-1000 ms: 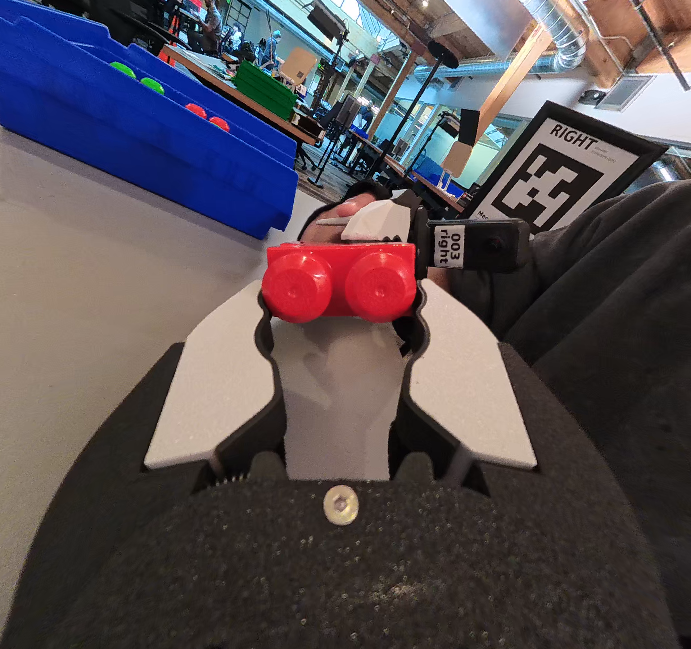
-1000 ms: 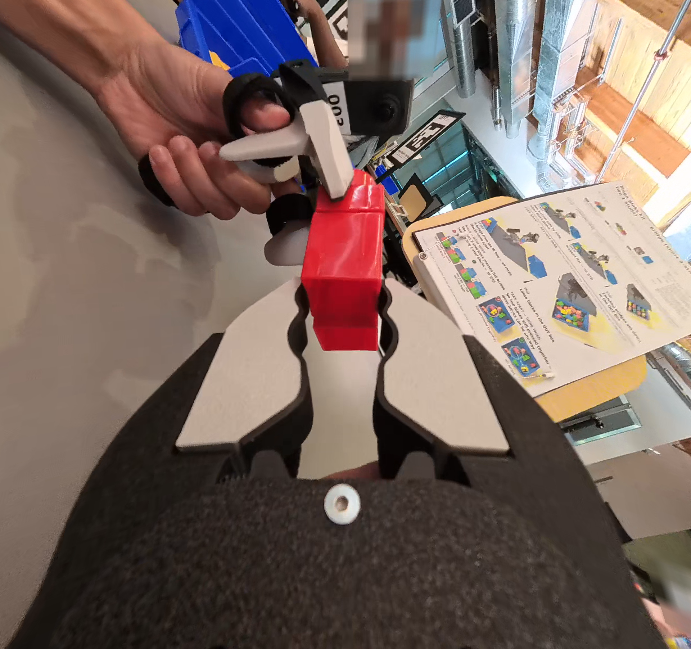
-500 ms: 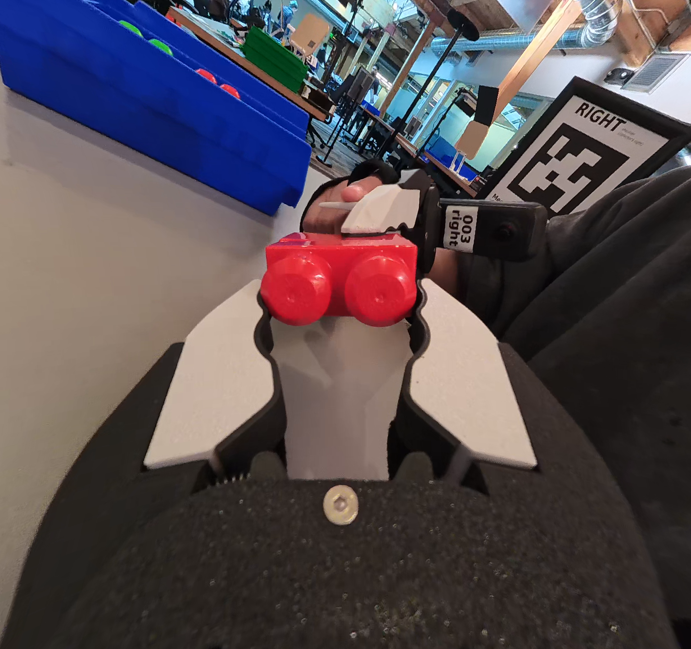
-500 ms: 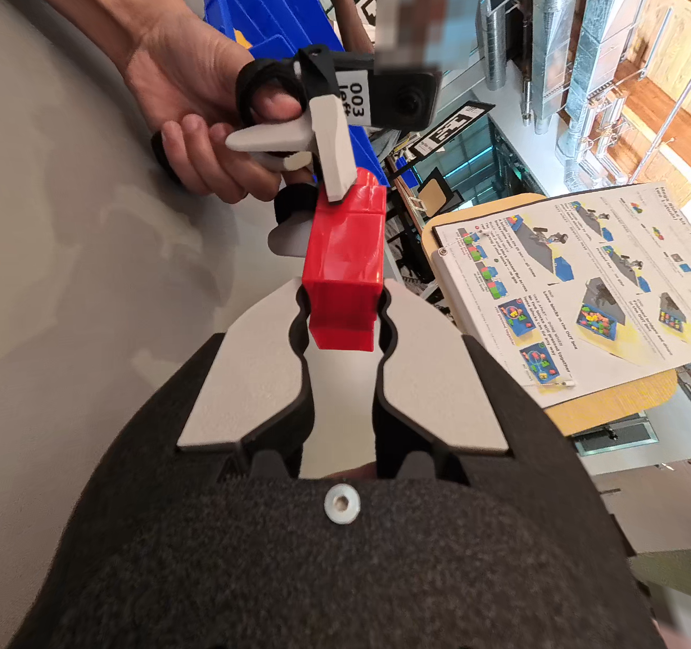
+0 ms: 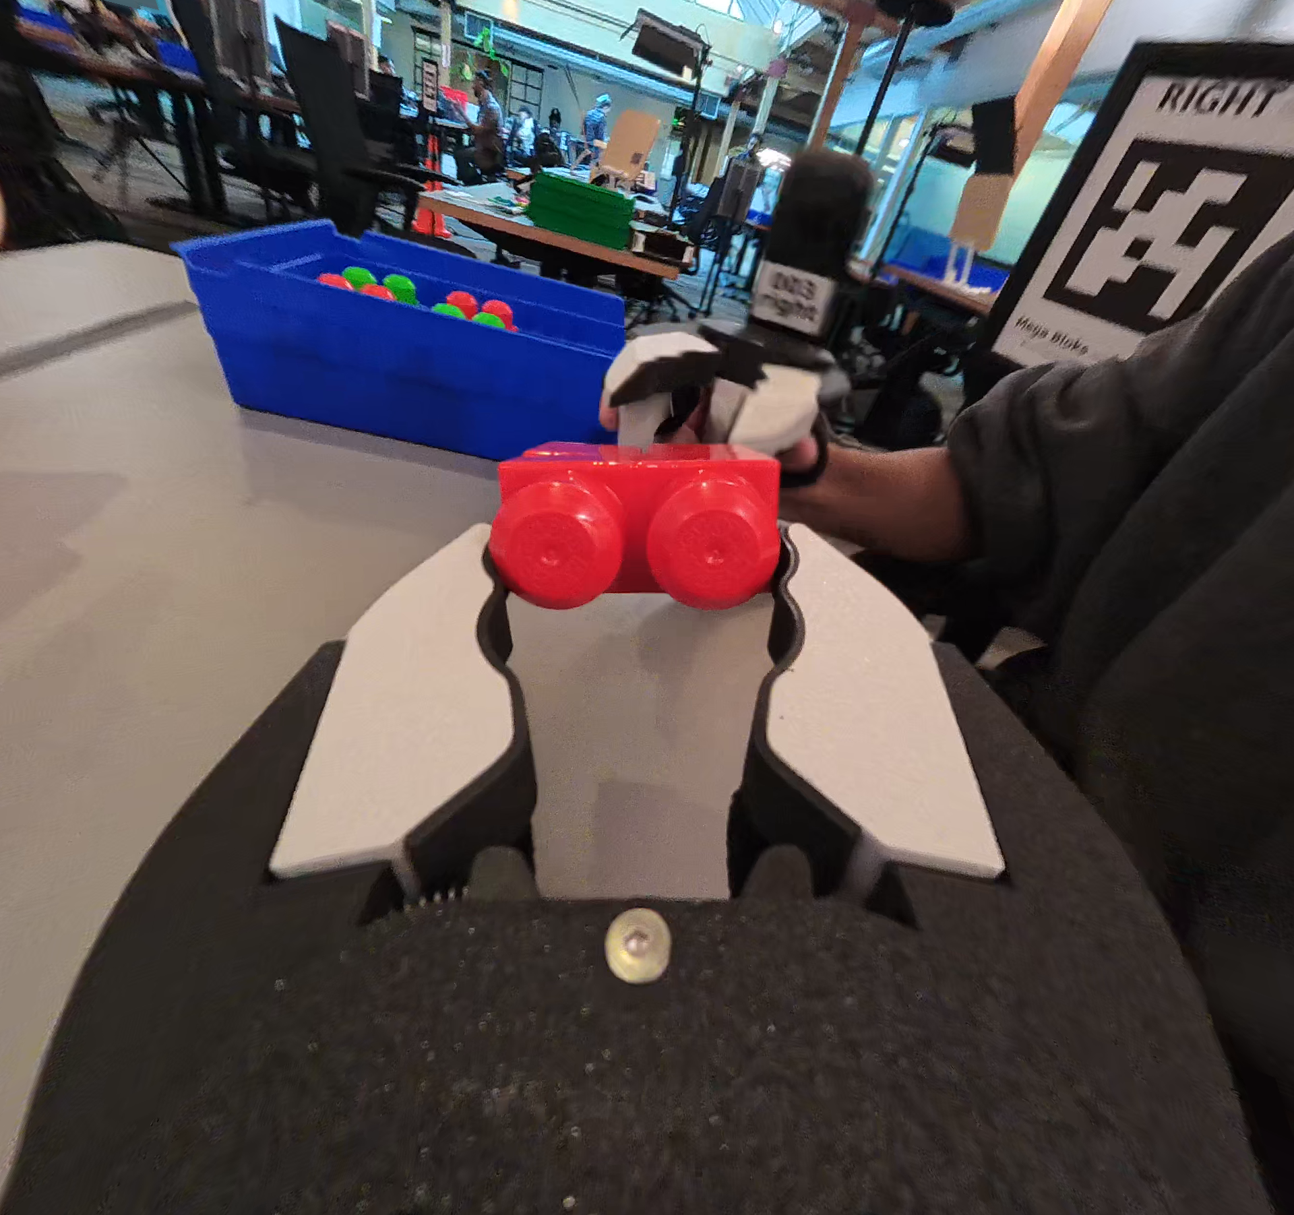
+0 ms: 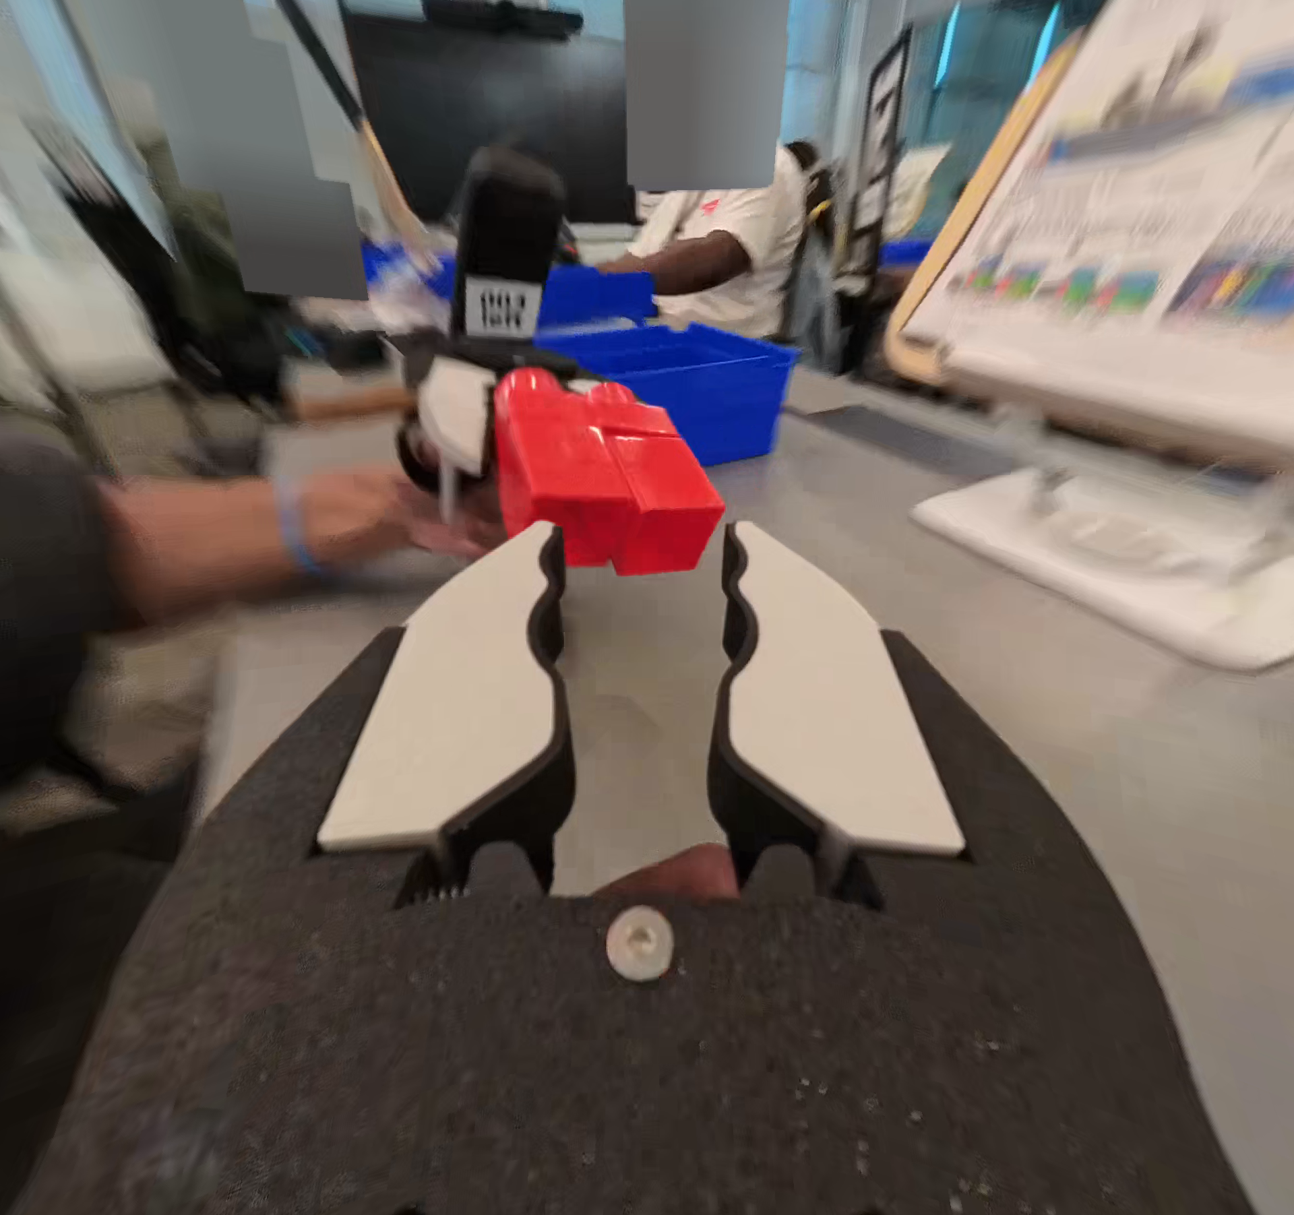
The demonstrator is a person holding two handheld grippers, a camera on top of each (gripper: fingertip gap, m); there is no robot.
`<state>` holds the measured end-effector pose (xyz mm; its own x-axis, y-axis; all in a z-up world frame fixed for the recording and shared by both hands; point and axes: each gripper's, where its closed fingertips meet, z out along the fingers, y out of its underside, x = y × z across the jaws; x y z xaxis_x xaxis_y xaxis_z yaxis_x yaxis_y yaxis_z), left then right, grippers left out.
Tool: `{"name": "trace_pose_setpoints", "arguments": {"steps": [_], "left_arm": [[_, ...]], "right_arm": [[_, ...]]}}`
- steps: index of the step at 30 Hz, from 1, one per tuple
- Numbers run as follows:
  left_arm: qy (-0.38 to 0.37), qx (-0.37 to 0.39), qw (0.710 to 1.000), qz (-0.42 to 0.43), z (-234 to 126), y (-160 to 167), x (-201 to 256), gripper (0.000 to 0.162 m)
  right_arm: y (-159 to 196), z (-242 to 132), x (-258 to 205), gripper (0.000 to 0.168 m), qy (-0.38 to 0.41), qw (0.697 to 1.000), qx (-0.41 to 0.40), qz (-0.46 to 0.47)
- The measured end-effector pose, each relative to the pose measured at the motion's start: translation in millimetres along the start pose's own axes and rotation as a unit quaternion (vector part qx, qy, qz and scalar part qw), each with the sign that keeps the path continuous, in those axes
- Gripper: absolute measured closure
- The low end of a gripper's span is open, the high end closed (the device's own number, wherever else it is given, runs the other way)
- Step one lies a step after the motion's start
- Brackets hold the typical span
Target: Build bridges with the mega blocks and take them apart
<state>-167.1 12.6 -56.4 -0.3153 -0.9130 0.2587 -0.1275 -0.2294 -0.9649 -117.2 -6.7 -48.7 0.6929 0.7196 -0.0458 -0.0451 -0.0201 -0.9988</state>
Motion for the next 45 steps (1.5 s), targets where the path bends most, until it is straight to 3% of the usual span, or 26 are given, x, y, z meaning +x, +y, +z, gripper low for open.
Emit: {"name": "trace_pose_setpoints", "arguments": {"steps": [2,4,6,11,18,20,23,30,31,34,38,41,43,45], "left_arm": [[-0.005,0.005,0.999,0.034,-4,-3,3,0.090],[-0.005,0.006,0.998,0.068,-5,-4,8,0.090],[-0.010,-0.006,0.993,0.115,-1,1,13,0.090],[-0.024,-0.030,0.986,0.164,7,11,14,0.090],[-0.046,-0.023,0.985,0.166,4,8,6,0.090],[-0.044,-0.021,0.985,0.164,4,8,6,0.090],[-0.048,-0.021,0.984,0.171,6,7,6,0.091],[-0.047,-0.014,0.985,0.163,5,6,6,0.091],[-0.040,0.001,0.987,0.156,4,1,9,0.091],[-0.025,0.031,0.989,0.144,3,-8,14,0.091],[-0.026,0.031,0.989,0.145,8,-5,15,0.091],[-0.036,0.015,0.993,0.112,8,4,7,0.088],[-0.023,0.016,0.998,0.064,7,5,7,0.073],[-0.023,0.017,0.999,0.018,4,4,1,0.069]], "right_arm": [[0,7,5,0.116,-0.050,0.970,-0.007,0.237],[-3,16,-11,0.113,-0.164,0.883,-0.009,0.440],[-6,22,-16,0.111,-0.223,0.818,0.003,0.530],[2,27,-17,0.121,-0.229,0.784,0.010,0.577],[17,26,-6,0.125,-0.219,0.771,0.008,0.598],[20,28,-9,0.123,-0.222,0.767,0.004,0.602],[29,33,-8,0.107,-0.206,0.768,-0.013,0.607],[47,37,-11,0.109,-0.203,0.763,-0.025,0.614],[45,38,-12,0.107,-0.212,0.756,-0.016,0.619],[18,35,-26,0.111,-0.314,0.694,0.040,0.646],[15,36,-29,0.131,-0.312,0.709,0.048,0.630],[23,37,-17,0.131,-0.255,0.765,0.041,0.591],[19,32,-9,0.131,-0.233,0.797,0.044,0.555],[13,28,0,0.131,-0.203,0.836,0.049,0.507]]}}
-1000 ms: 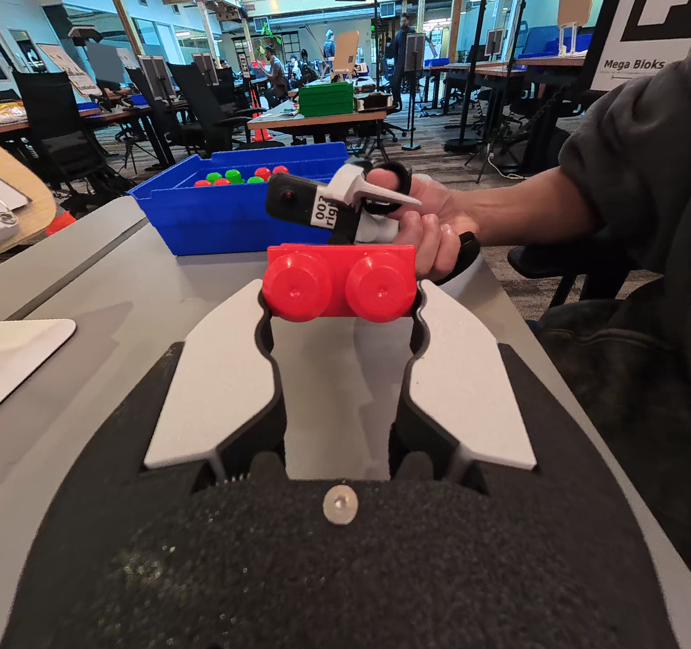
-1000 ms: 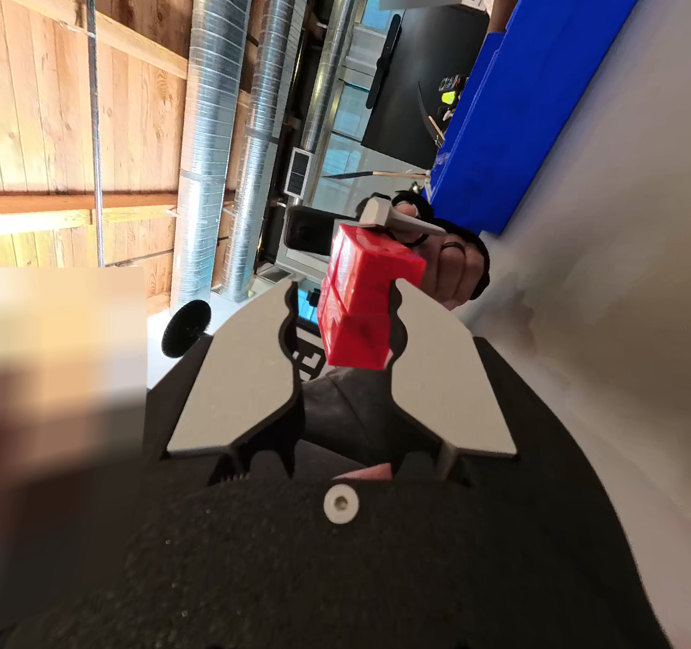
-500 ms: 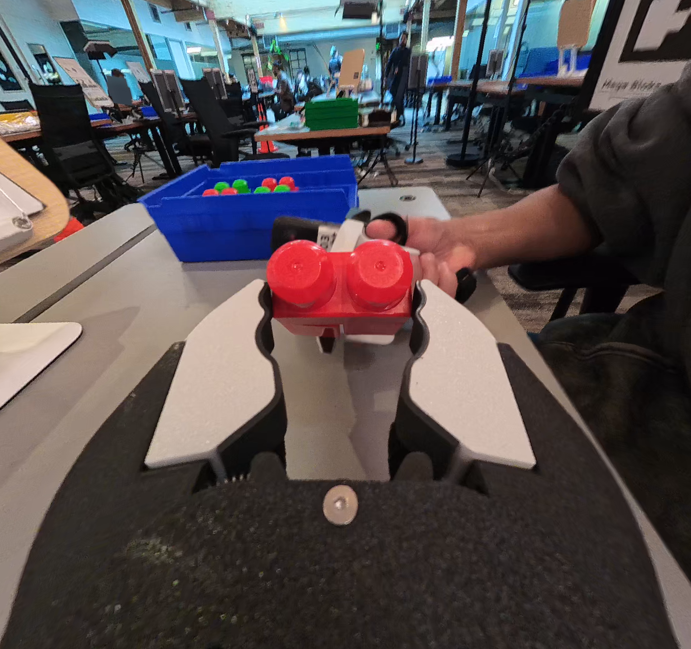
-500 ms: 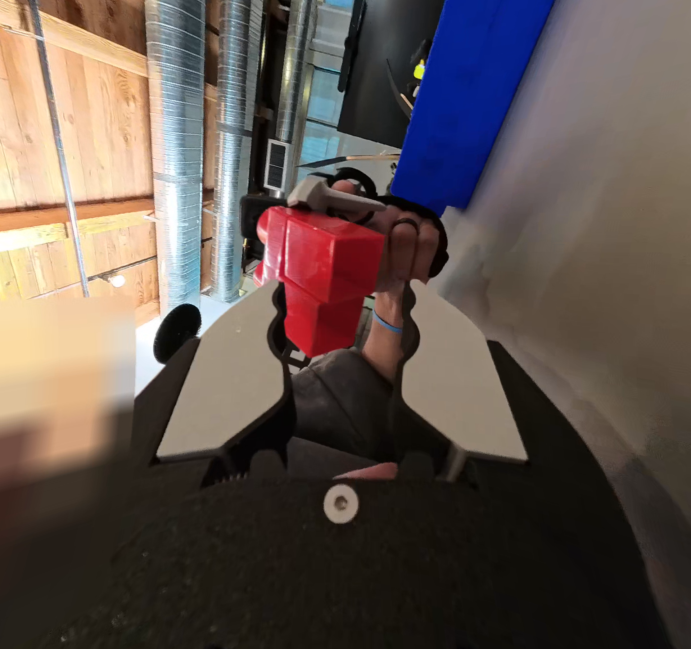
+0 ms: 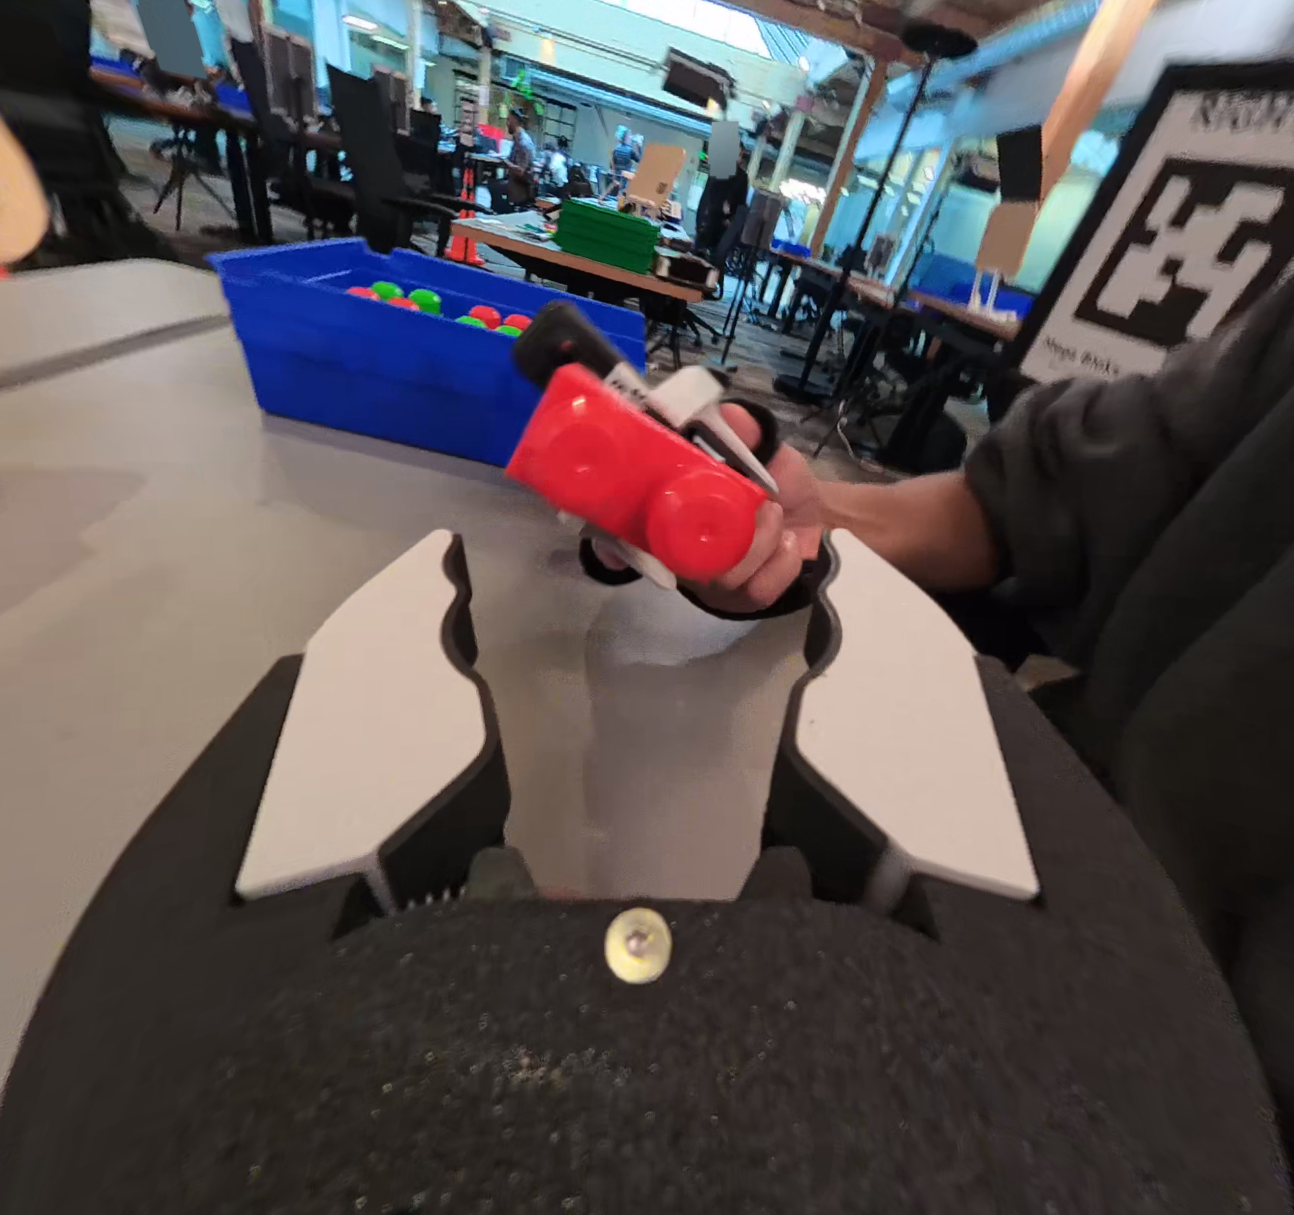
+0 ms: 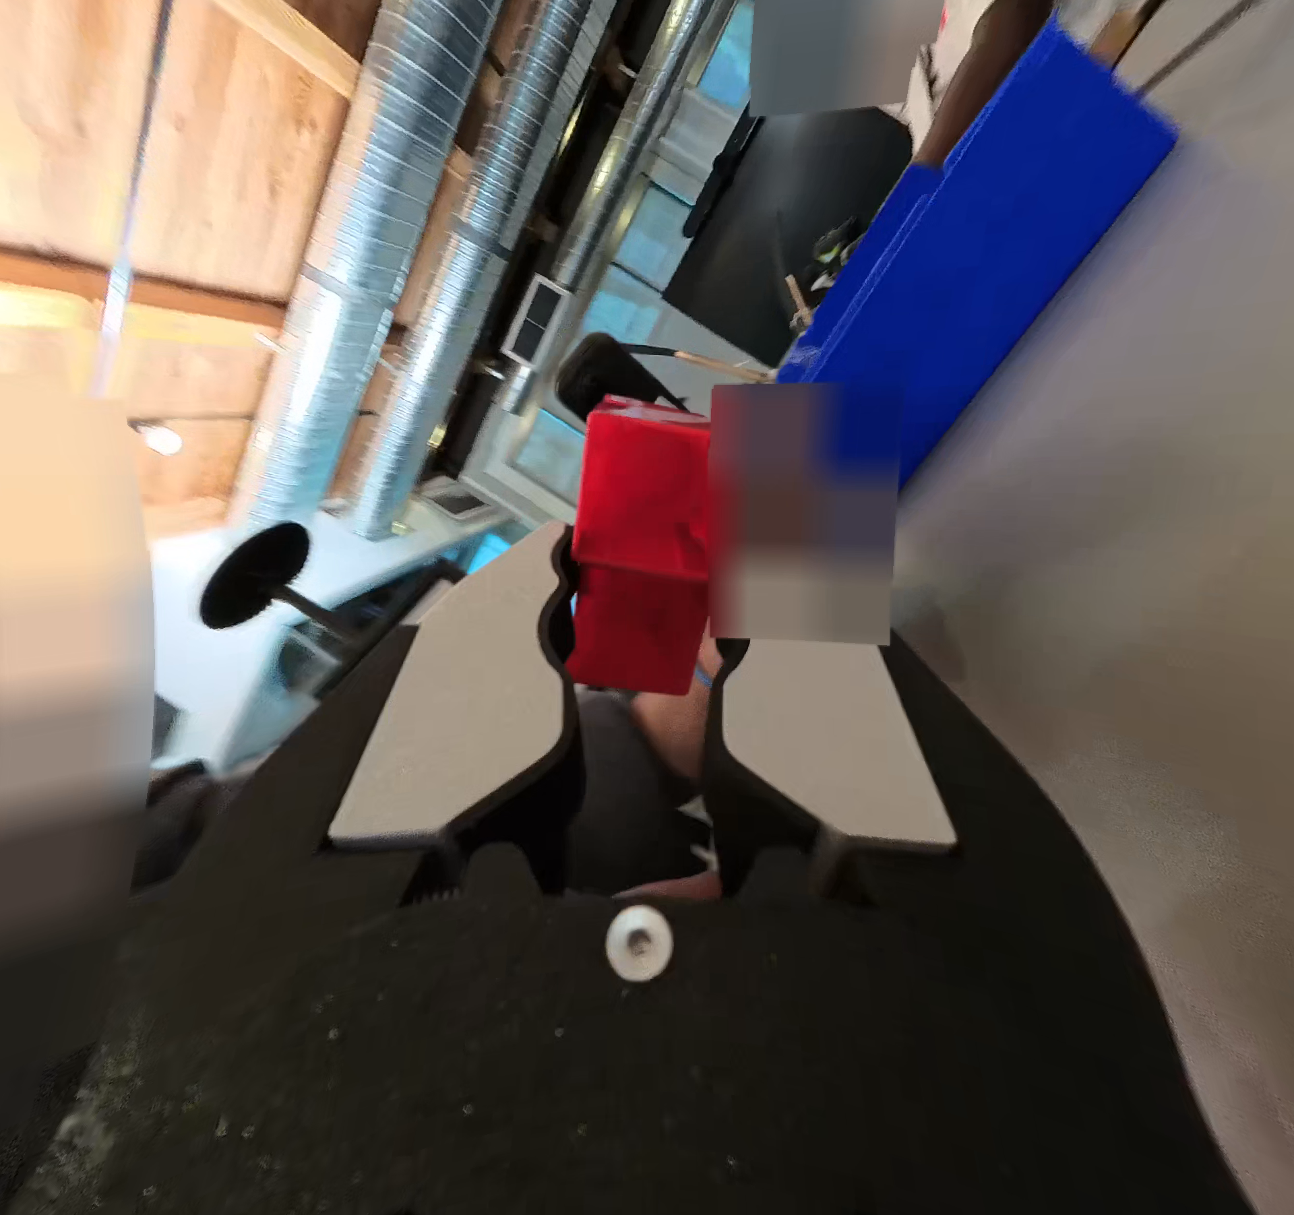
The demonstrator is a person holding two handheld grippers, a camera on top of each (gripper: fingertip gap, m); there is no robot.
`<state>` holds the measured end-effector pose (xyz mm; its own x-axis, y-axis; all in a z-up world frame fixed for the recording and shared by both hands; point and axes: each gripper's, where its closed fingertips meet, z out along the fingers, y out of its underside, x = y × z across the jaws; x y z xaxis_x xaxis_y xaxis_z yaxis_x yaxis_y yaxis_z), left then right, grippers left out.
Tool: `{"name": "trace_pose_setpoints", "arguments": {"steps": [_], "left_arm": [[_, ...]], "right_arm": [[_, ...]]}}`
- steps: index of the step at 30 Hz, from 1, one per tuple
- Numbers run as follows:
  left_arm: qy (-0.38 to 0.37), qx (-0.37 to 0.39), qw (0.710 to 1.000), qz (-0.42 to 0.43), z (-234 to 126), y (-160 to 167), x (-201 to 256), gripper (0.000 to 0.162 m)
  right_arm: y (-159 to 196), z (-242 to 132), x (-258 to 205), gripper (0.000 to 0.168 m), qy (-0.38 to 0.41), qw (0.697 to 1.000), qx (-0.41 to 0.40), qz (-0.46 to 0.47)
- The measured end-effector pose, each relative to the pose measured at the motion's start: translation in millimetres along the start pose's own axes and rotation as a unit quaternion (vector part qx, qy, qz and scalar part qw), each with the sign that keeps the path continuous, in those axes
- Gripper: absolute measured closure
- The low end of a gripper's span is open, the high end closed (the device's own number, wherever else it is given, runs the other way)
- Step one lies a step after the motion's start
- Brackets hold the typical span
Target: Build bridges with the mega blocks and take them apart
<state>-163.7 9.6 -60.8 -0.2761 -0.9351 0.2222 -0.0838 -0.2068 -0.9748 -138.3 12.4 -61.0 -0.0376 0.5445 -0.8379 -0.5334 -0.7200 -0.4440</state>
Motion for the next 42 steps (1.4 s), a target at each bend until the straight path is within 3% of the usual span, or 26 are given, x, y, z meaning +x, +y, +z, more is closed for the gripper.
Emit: {"name": "trace_pose_setpoints", "arguments": {"steps": [2,4,7,9,10,11,12,17,21,25,27,42], "left_arm": [[-0.005,0.010,0.997,-0.078,-2,-1,-13,0.070],[0.035,0.018,0.985,-0.169,0,-3,-15,0.070],[0.074,0.014,0.972,-0.222,8,-1,-11,0.074],[0.064,0.002,0.975,-0.212,12,4,-12,0.085],[0.058,0.000,0.977,-0.207,13,5,-13,0.095],[0.056,0.001,0.977,-0.204,14,5,-13,0.117],[0.053,-0.002,0.978,-0.202,13,6,-14,0.124],[0.052,-0.020,0.980,-0.193,10,9,-13,0.126],[0.036,-0.031,0.989,-0.136,11,8,-9,0.126],[0.028,-0.024,0.992,-0.121,12,3,-7,0.126],[0.025,-0.025,0.992,-0.122,13,3,-8,0.126],[0.023,-0.033,0.993,-0.115,12,7,-8,0.126]], "right_arm": [[-6,-3,0,0.131,0.038,0.996,-0.001,-0.080],[-10,-5,5,0.131,0.081,0.984,-0.006,-0.160],[-9,-2,12,0.131,0.128,0.960,-0.024,-0.249],[-2,3,14,0.131,0.130,0.954,-0.043,-0.268],[0,6,15,0.131,0.135,0.951,-0.047,-0.275],[2,8,15,0.131,0.134,0.950,-0.048,-0.279],[2,9,14,0.131,0.131,0.951,-0.047,-0.278],[7,10,14,0.131,0.123,0.948,-0.067,-0.287],[-6,2,1,0.116,0.095,0.965,-0.055,-0.239],[-6,0,2,0.122,0.107,0.957,-0.068,-0.260],[-6,1,-1,0.133,0.100,0.957,-0.054,-0.268],[-9,9,-3,0.134,0.101,0.955,-0.047,-0.276]]}}
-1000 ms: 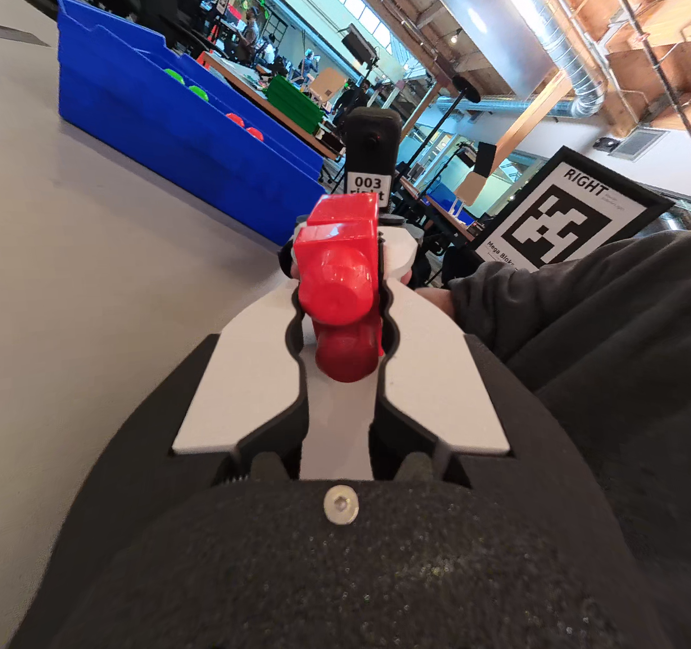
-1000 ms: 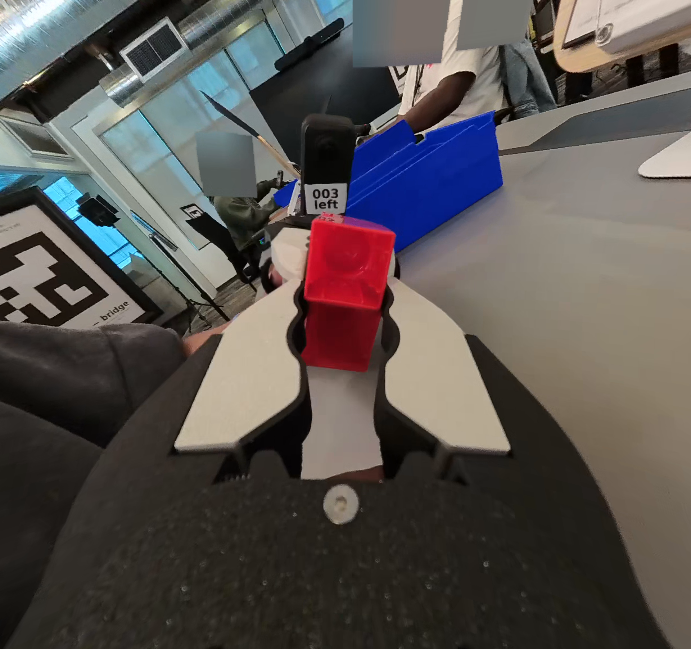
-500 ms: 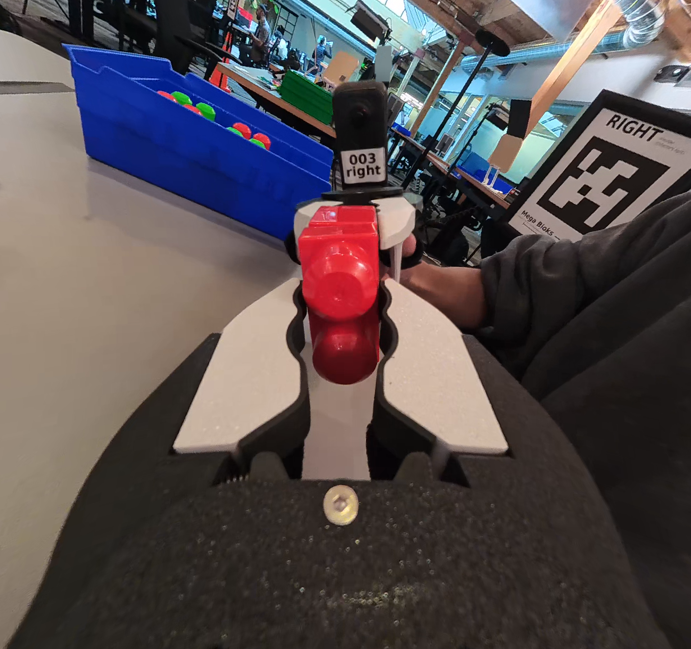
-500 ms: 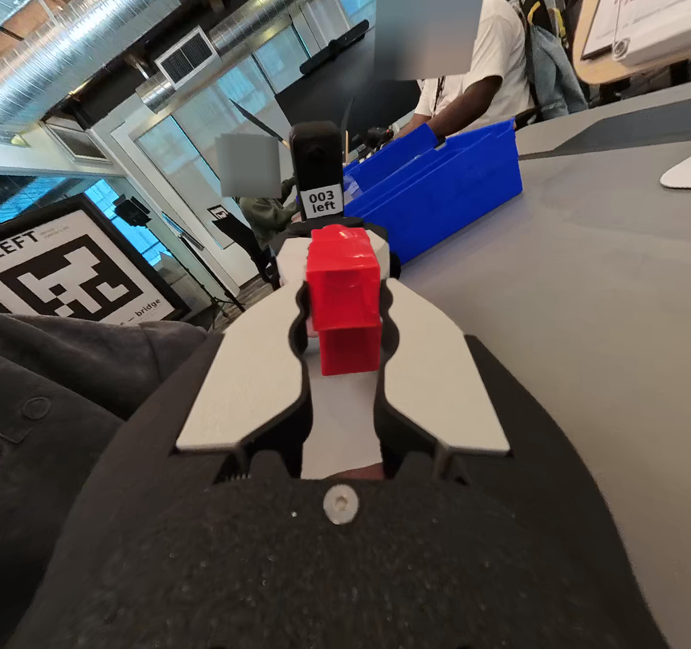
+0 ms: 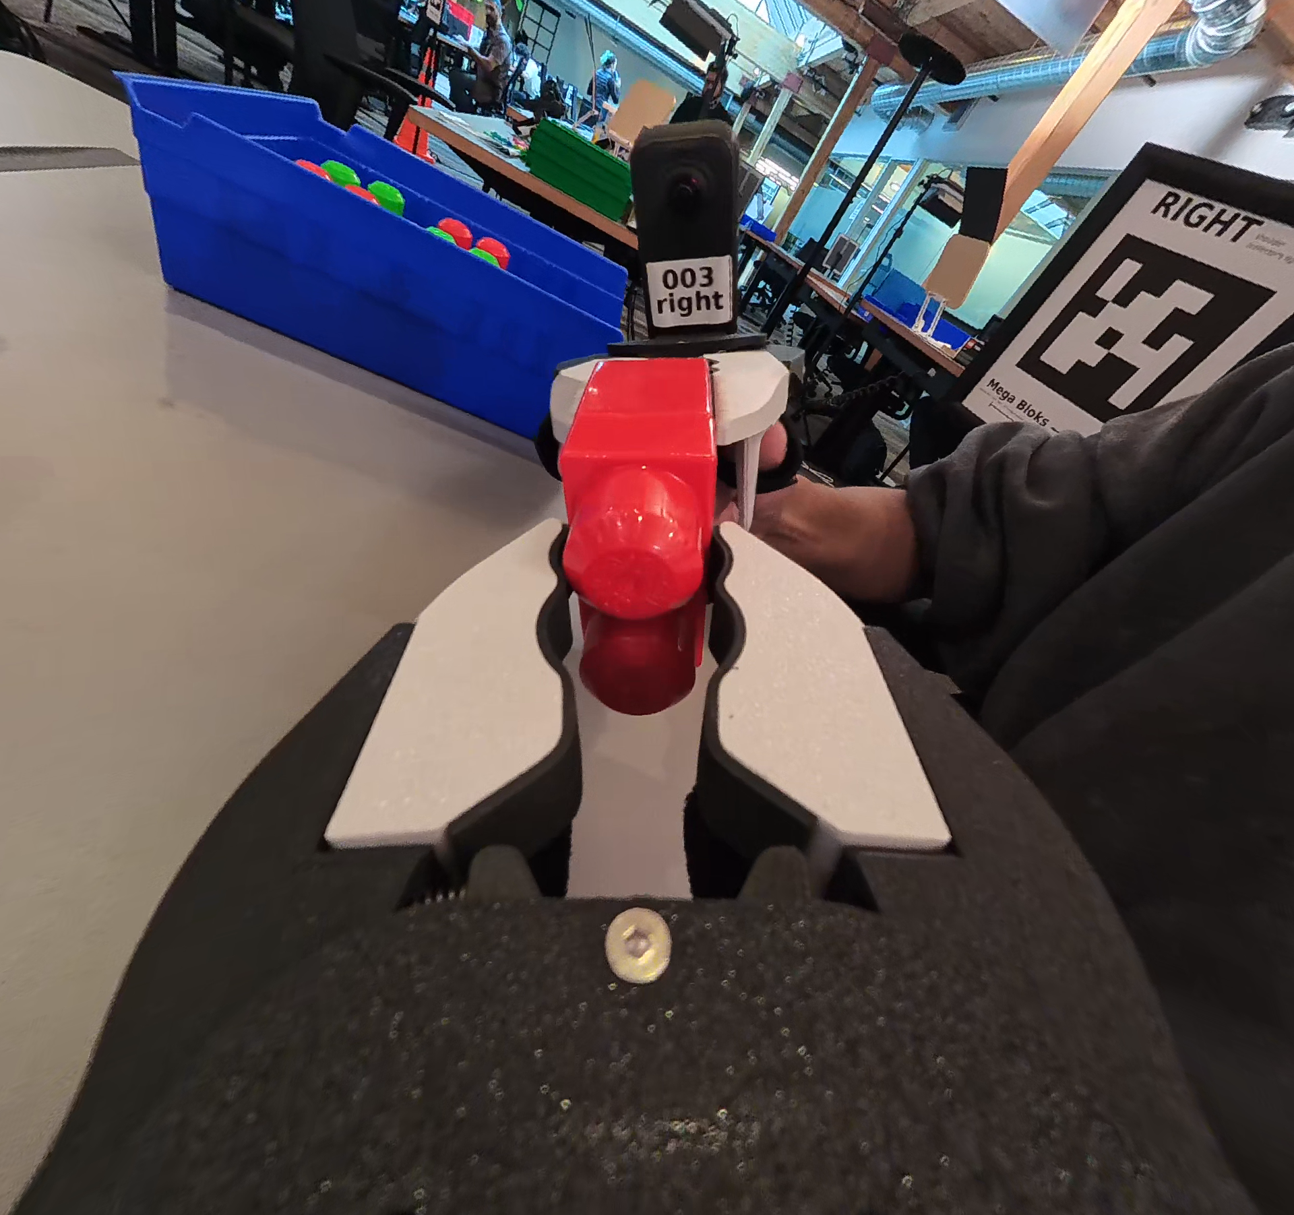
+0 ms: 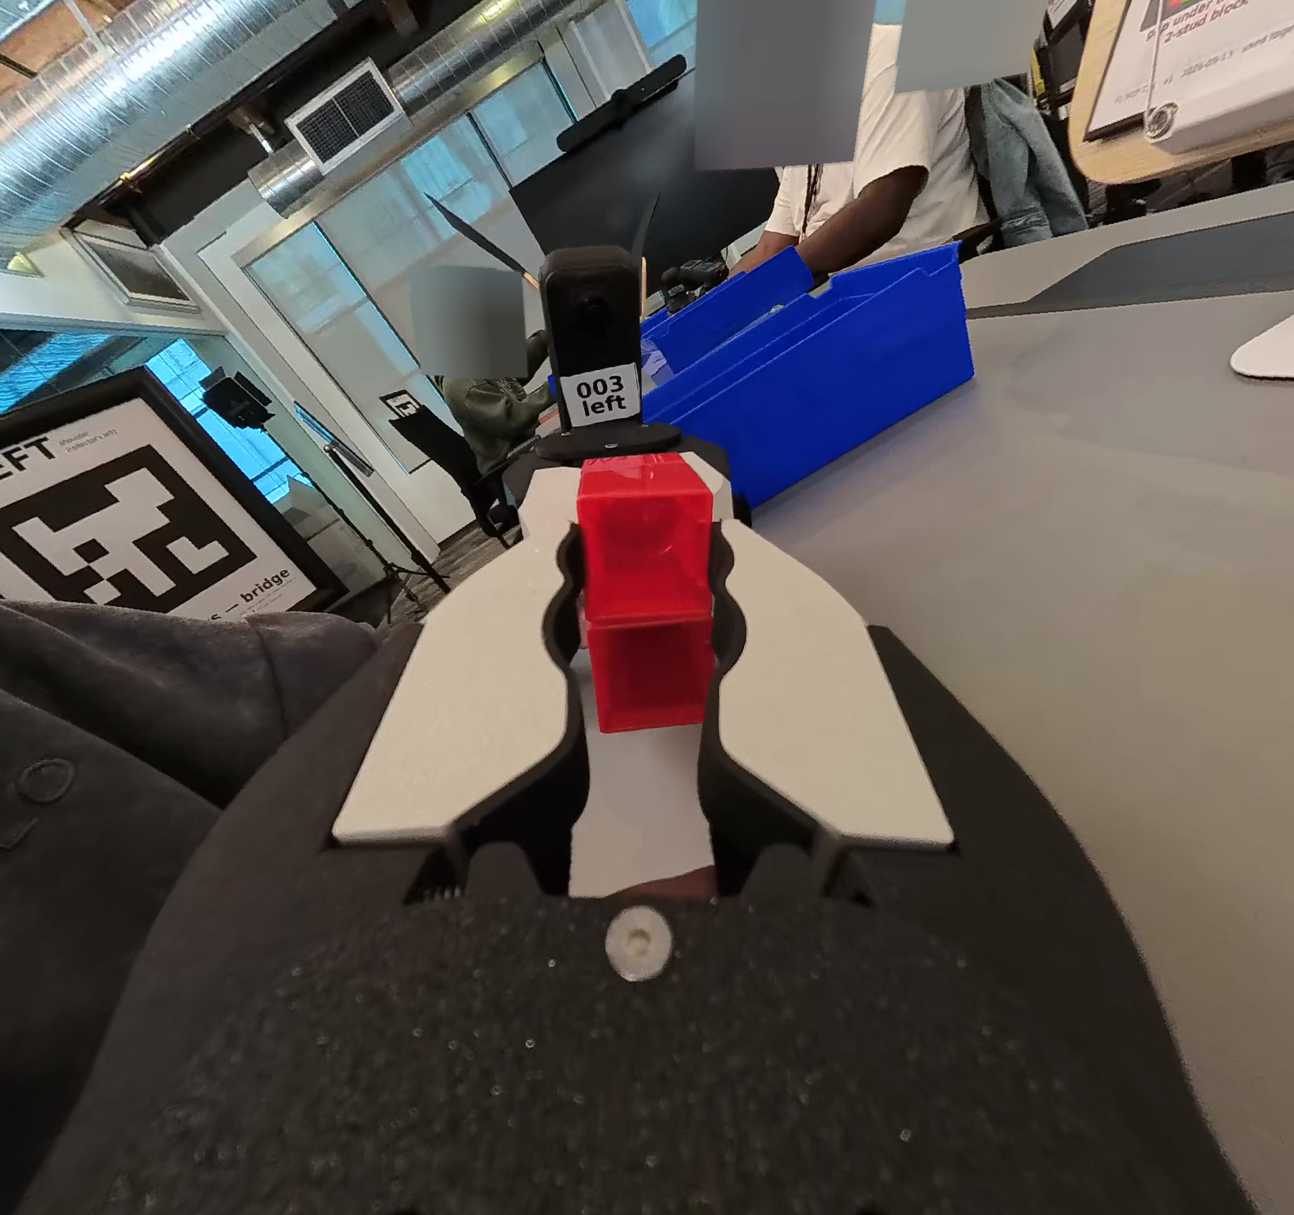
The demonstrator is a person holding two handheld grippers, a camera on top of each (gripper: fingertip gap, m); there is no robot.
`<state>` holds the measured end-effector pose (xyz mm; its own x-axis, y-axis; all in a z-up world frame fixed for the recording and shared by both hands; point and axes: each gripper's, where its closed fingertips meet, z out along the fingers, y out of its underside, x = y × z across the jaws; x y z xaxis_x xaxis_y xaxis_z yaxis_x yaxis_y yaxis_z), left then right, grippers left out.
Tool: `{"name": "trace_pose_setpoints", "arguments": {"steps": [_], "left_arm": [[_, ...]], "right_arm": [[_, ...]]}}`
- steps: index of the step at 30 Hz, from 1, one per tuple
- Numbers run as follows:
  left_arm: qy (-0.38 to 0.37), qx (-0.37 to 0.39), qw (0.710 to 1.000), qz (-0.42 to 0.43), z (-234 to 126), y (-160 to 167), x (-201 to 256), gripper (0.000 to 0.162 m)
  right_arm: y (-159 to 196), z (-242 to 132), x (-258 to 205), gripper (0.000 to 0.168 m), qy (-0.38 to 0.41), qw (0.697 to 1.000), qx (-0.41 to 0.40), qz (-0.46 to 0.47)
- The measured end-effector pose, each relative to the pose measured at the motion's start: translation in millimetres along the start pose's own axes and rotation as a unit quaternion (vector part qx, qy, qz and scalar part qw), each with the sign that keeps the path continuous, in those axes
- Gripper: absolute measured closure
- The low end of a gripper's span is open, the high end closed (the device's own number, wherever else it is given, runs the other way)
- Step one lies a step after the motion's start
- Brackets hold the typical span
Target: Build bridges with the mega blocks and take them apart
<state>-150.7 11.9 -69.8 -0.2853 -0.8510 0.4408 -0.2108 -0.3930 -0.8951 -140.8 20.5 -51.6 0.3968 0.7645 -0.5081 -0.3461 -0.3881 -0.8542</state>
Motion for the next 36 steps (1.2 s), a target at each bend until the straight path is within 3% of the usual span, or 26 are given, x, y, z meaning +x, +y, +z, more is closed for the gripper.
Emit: {"name": "trace_pose_setpoints", "arguments": {"steps": [3,5,8,13,16,20,23,24,26,28,30,32,36], "left_arm": [[0.000,-0.022,1.000,0.013,-2,3,1,0.126],[-0.016,-0.063,0.997,0.039,-6,10,-2,0.126],[-0.018,-0.116,0.991,0.059,-11,19,2,0.126],[-0.002,-0.178,0.980,0.084,-3,33,14,0.126],[0.004,-0.189,0.978,0.087,1,35,17,0.126],[-0.007,-0.201,0.974,0.102,1,36,17,0.126],[-0.016,-0.136,0.986,0.095,-3,17,22,0.123],[-0.027,-0.102,0.991,0.083,-11,4,23,0.111],[-0.090,-0.016,0.995,0.042,-36,-22,13,0.096],[-0.155,0.079,0.985,-0.011,-67,-34,7,0.095],[-0.230,0.148,0.961,-0.044,-92,-22,8,0.090],[-0.288,0.169,0.942,-0.043,-101,3,19,0.087],[-0.343,0.199,0.918,0.026,-102,22,49,0.088]], "right_arm": [[5,-1,-3,0.131,-0.010,1.000,-0.028,-0.002],[10,-8,-6,0.115,-0.013,0.997,-0.079,-0.001],[10,-19,-7,0.114,0.025,0.979,-0.182,-0.088],[27,-5,-13,0.116,0.009,0.914,-0.376,-0.150],[44,-7,-16,0.125,-0.004,0.857,-0.485,-0.178],[49,-8,-12,0.131,0.017,0.811,-0.543,-0.217],[42,-6,-12,0.132,0.014,0.828,-0.511,-0.232],[39,-6,-11,0.132,0.021,0.839,-0.493,-0.228],[32,-10,-8,0.132,0.044,0.863,-0.446,-0.234],[28,-14,-12,0.133,0.059,0.892,-0.386,-0.230],[21,-19,-15,0.133,0.092,0.917,-0.308,-0.234],[11,-31,-19,0.133,0.132,0.937,-0.230,-0.228],[-54,-108,-17,0.133,0.292,0.917,-0.033,-0.270]]}}
